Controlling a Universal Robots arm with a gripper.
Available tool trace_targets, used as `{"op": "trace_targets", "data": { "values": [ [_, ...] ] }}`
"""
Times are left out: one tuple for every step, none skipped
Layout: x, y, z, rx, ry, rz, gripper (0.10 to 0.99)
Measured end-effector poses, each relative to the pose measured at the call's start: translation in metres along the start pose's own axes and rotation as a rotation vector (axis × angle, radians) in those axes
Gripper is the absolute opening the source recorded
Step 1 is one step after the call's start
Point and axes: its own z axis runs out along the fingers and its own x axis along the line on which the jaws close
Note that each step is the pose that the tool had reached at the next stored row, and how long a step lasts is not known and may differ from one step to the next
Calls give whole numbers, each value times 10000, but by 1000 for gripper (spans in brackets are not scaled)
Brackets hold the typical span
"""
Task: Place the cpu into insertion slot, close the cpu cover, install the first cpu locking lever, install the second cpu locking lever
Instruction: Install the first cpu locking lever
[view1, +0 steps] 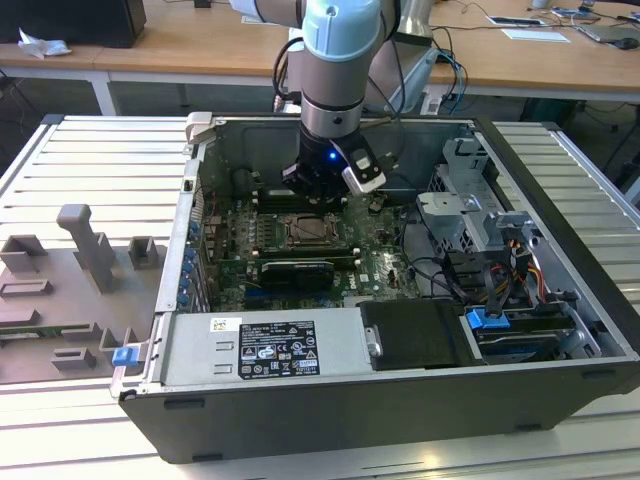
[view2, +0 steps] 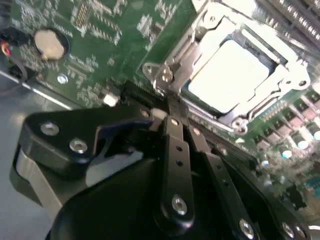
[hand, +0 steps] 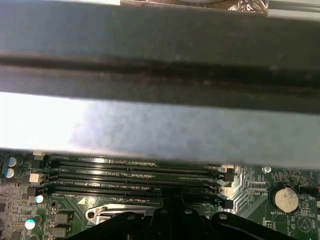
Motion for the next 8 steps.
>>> {"op": "trace_targets", "data": {
  "values": [
    [0, 0, 0, 1, 0, 3, 106],
    [0, 1, -3, -2, -3, 4, 106],
    [-1, 4, -20, -4, -4, 4, 106],
    [-1, 7, -41, -2, -3, 4, 106],
    [-2, 10, -67, 0, -2, 5, 106],
    [-2, 13, -81, -2, -3, 4, 106],
    [-2, 13, -83, -4, -4, 6, 106],
    [-2, 12, -84, -4, -4, 10, 106]
  ]
}}
